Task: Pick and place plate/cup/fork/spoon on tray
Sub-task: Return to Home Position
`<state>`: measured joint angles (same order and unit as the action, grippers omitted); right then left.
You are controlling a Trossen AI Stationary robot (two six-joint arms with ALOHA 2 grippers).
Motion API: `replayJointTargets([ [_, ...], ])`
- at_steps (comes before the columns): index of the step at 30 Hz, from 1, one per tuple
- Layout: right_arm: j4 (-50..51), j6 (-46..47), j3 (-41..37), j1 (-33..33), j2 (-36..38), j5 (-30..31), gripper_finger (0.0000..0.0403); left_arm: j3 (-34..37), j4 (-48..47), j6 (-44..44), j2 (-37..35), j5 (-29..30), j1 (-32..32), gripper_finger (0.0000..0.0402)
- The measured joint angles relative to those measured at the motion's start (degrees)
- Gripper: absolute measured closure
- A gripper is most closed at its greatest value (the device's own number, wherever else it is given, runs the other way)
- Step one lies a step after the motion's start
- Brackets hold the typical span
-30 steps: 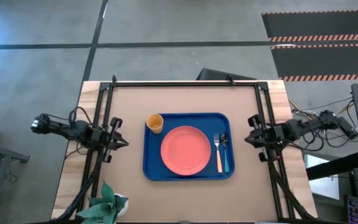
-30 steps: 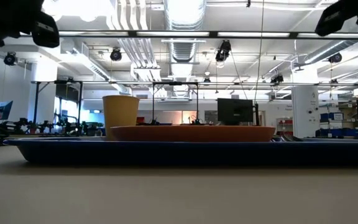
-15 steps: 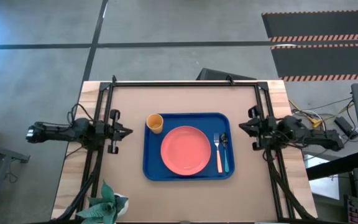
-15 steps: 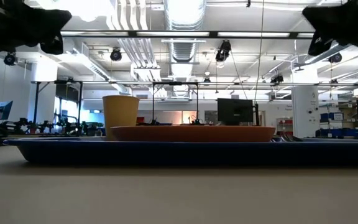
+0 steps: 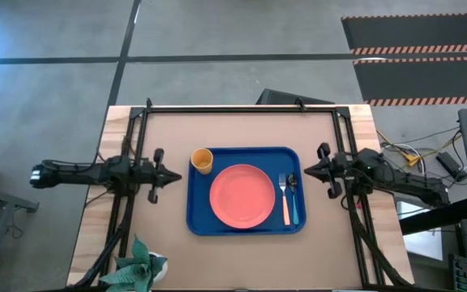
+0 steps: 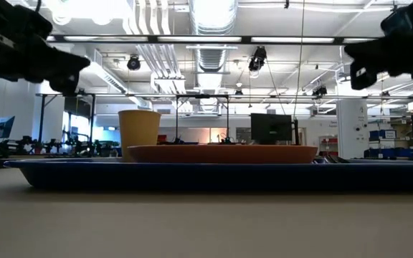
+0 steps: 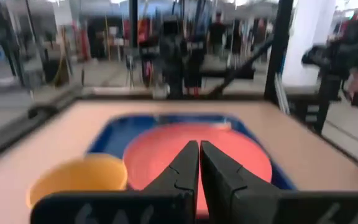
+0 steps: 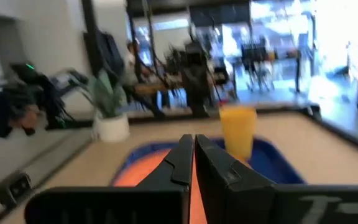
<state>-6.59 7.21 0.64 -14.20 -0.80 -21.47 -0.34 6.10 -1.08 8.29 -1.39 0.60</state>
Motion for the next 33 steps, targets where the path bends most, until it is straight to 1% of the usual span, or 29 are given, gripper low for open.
replayJointTargets([
  [2,2.98,-0.07,0.00,0.00,0.00,2.09,0.0394,0.00,-1.41,-0.67,0.60,0.20,0.00,0.0402],
  [4,3.60,-0.67,0.07,-0.07,-0.20,4.23,0.0394,0.00,-1.61,-1.01,1.14,1.51,0.00,0.0402],
  [9,6.20,-2.69,0.68,-0.11,-0.48,10.22,0.0394,0.04,-3.40,-1.20,2.42,10.01,-0.07,0.0402],
  [12,6.53,-2.72,0.72,-0.11,-0.46,11.54,0.0394,0.04,-3.27,-1.36,3.13,12.25,-0.13,0.0402],
  [21,6.90,-2.66,0.74,-0.11,-1.34,11.54,0.0394,0.07,-3.31,-1.65,4.85,12.31,-0.11,0.0402],
  [24,6.91,1.38,0.74,-0.09,-3.06,11.03,0.0394,0.07,-3.28,-1.82,4.92,12.28,-0.11,0.0402],
  [26,6.56,3.65,0.74,0.23,-4.35,8.94,0.0394,0.07,-3.01,-2.18,4.92,12.28,-0.11,0.0402],
  [30,5.40,3.92,0.74,1.86,-5.31,1.50,0.0394,0.07,-2.68,-2.92,4.98,12.27,-0.11,0.0402],
  [33,5.25,5.27,0.73,3.80,-5.20,0.48,0.0394,0.07,-2.57,-3.04,4.95,12.25,-0.11,0.0402],
])
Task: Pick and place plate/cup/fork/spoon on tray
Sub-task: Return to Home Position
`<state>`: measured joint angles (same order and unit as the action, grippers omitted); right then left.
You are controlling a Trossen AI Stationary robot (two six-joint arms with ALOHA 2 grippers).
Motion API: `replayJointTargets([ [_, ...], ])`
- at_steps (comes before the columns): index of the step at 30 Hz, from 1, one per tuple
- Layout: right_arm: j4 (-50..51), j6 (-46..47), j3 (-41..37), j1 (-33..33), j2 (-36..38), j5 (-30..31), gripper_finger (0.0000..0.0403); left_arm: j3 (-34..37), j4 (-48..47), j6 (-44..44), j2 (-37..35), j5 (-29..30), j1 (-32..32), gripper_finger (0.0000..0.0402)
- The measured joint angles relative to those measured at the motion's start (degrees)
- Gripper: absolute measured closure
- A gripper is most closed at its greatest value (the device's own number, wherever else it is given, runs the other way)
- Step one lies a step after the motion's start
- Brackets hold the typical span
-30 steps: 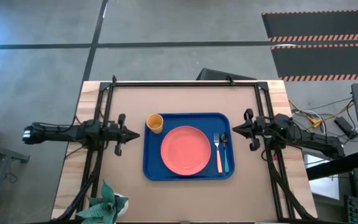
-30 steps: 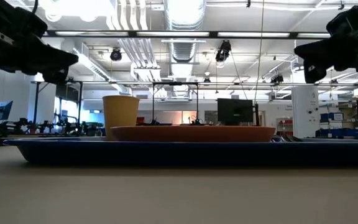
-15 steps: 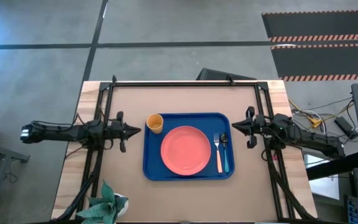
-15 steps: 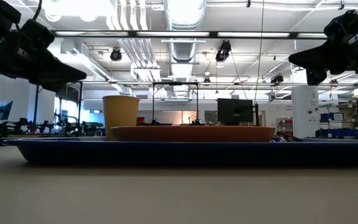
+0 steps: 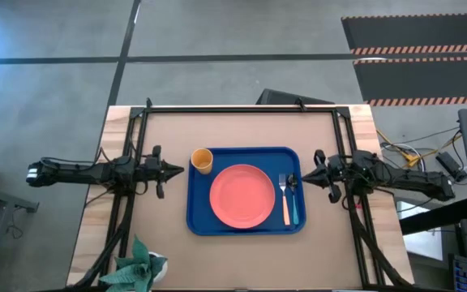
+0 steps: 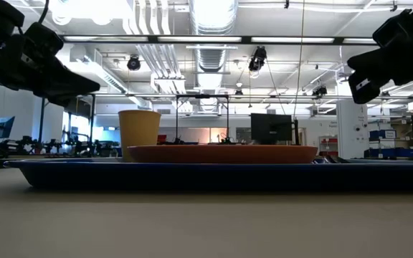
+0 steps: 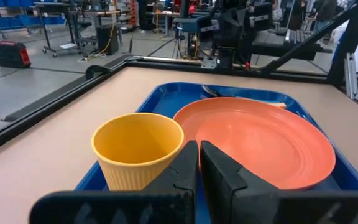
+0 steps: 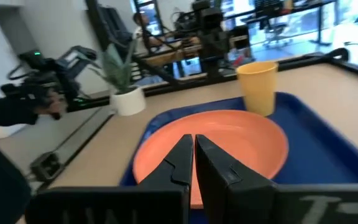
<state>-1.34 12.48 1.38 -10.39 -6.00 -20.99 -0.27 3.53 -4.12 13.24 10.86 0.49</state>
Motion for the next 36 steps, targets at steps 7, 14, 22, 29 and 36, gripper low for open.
replayJointTargets([
  [7,-1.86,2.55,-0.60,5.84,-0.02,2.86,0.0394,0.00,0.61,-0.02,-0.26,-0.10,0.00,0.0402],
  [14,-2.27,-3.00,-0.75,12.93,-0.07,17.71,0.0394,0.00,0.80,-0.02,-0.26,-1.39,0.00,0.0402],
  [22,-1.57,-3.47,-0.77,14.91,-0.07,18.05,0.0394,0.00,0.43,0.00,0.02,-1.56,0.00,0.0402],
  [29,-0.75,-3.49,-0.77,14.91,-0.07,18.05,0.0394,0.00,0.08,0.00,1.93,-1.56,0.00,0.0402],
  [36,0.20,-1.85,-0.80,14.88,-0.07,18.21,0.0394,0.00,0.26,0.18,3.87,-1.58,0.00,0.0402],
])
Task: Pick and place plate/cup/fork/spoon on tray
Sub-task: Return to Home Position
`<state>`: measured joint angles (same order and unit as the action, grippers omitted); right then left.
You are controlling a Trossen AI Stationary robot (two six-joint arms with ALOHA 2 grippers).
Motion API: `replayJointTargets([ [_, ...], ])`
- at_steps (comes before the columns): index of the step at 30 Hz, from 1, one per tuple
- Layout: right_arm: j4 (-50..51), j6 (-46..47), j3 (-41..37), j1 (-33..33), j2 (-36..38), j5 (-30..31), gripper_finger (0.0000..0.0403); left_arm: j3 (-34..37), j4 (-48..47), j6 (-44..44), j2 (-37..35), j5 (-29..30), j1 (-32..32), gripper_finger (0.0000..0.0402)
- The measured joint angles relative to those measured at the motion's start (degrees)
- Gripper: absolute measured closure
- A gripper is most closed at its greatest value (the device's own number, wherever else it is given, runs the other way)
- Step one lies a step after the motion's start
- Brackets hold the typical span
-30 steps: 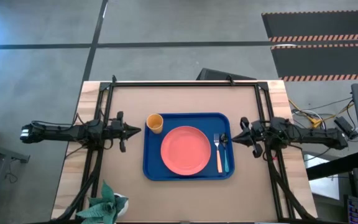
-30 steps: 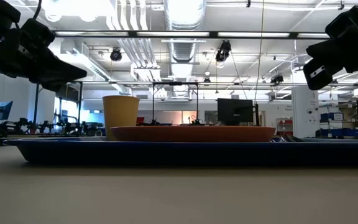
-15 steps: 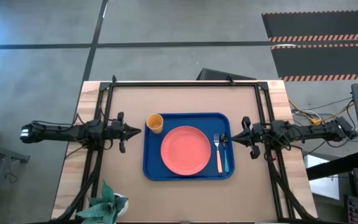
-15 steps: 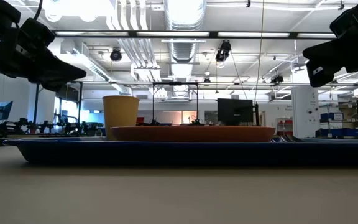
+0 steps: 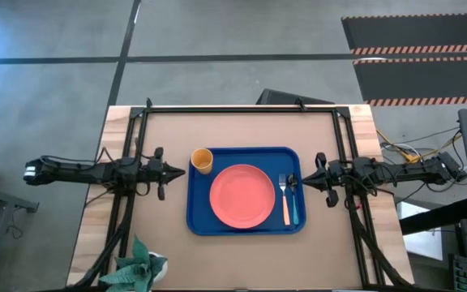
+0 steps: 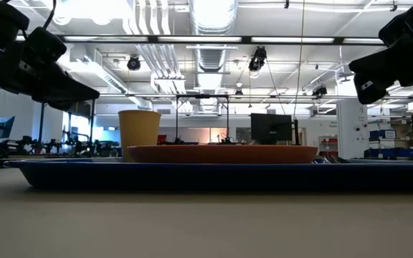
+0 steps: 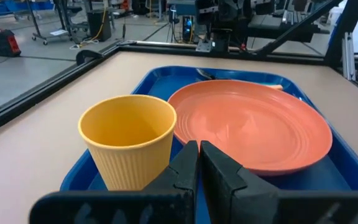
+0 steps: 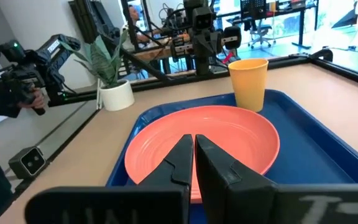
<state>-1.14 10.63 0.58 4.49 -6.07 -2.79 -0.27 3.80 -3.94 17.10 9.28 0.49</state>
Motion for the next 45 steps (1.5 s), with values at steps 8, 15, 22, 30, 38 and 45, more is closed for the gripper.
replayJointTargets([
  [8,-0.20,0.29,0.00,0.00,-0.02,-0.15,0.0394,0.00,0.08,0.25,1.60,0.00,0.00,0.0402],
  [15,-0.23,0.29,0.00,0.00,-0.01,-0.15,0.0394,0.00,0.61,-0.15,2.96,0.00,0.00,0.0402],
  [22,-0.20,-2.07,-0.02,0.00,0.00,-0.02,0.0394,0.00,4.99,7.78,1.46,1.65,0.00,0.0402],
  [30,-0.82,-9.05,-0.02,-0.02,0.13,-0.64,0.0394,0.00,-1.09,10.53,-8.05,1.82,-0.09,0.0402],
  [38,-0.40,-13.54,-0.02,-0.02,0.38,-2.14,0.0394,0.02,-1.43,13.81,-13.93,1.14,-0.22,0.0402],
  [45,-0.23,-15.93,-0.02,-0.02,0.00,-2.04,0.0394,0.02,-1.81,11.52,-10.72,0.00,-0.24,0.0402],
])
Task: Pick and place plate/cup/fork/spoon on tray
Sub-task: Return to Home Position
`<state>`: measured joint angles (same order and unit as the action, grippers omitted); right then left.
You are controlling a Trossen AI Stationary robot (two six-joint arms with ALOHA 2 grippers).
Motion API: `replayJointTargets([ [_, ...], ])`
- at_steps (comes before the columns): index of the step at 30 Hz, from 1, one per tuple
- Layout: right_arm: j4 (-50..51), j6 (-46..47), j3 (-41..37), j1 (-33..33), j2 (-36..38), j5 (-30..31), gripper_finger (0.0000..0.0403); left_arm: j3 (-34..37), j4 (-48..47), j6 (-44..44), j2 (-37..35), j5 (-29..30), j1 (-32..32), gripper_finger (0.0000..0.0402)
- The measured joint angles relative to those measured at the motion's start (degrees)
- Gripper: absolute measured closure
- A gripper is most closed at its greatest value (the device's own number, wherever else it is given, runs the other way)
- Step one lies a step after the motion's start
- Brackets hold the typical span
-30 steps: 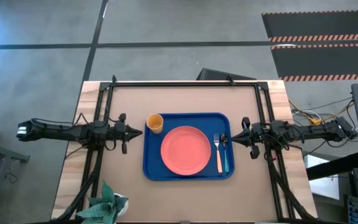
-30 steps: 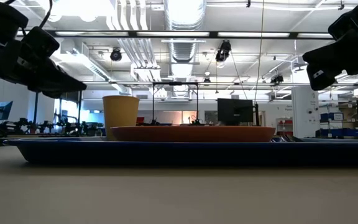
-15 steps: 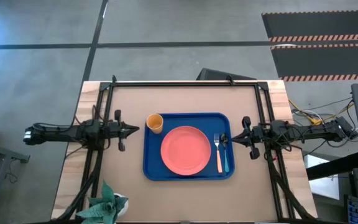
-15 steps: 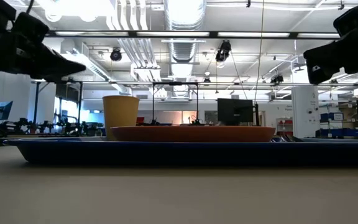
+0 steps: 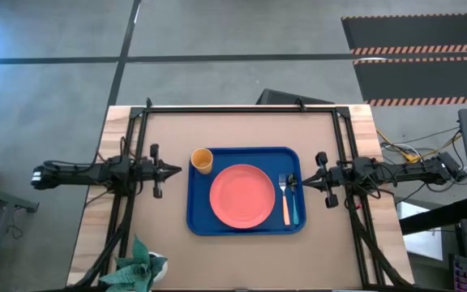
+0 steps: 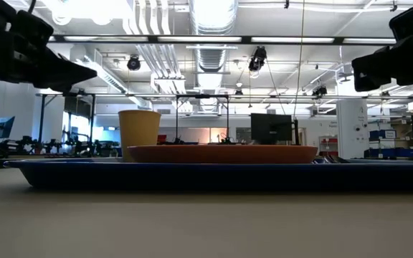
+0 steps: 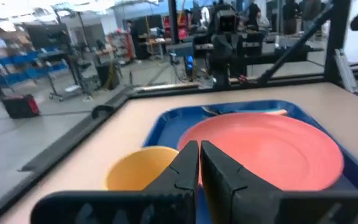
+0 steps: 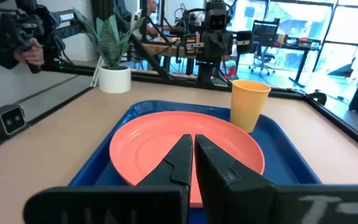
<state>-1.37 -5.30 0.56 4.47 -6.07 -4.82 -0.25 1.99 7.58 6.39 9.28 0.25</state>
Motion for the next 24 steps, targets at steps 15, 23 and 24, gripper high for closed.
replayJointTargets([
  [15,0.11,-0.57,0.00,0.00,-0.07,0.07,0.0394,0.00,-0.53,-2.74,-0.87,-6.01,0.00,0.0402],
  [23,-0.06,6.48,-0.02,0.00,-0.07,-0.07,0.0394,0.00,-0.36,-2.72,0.08,-5.99,-0.01,0.0402],
  [24,-0.10,7.41,-0.02,0.00,-0.07,-0.08,0.0394,0.00,-0.31,-2.72,0.26,-5.97,-0.01,0.0402],
])
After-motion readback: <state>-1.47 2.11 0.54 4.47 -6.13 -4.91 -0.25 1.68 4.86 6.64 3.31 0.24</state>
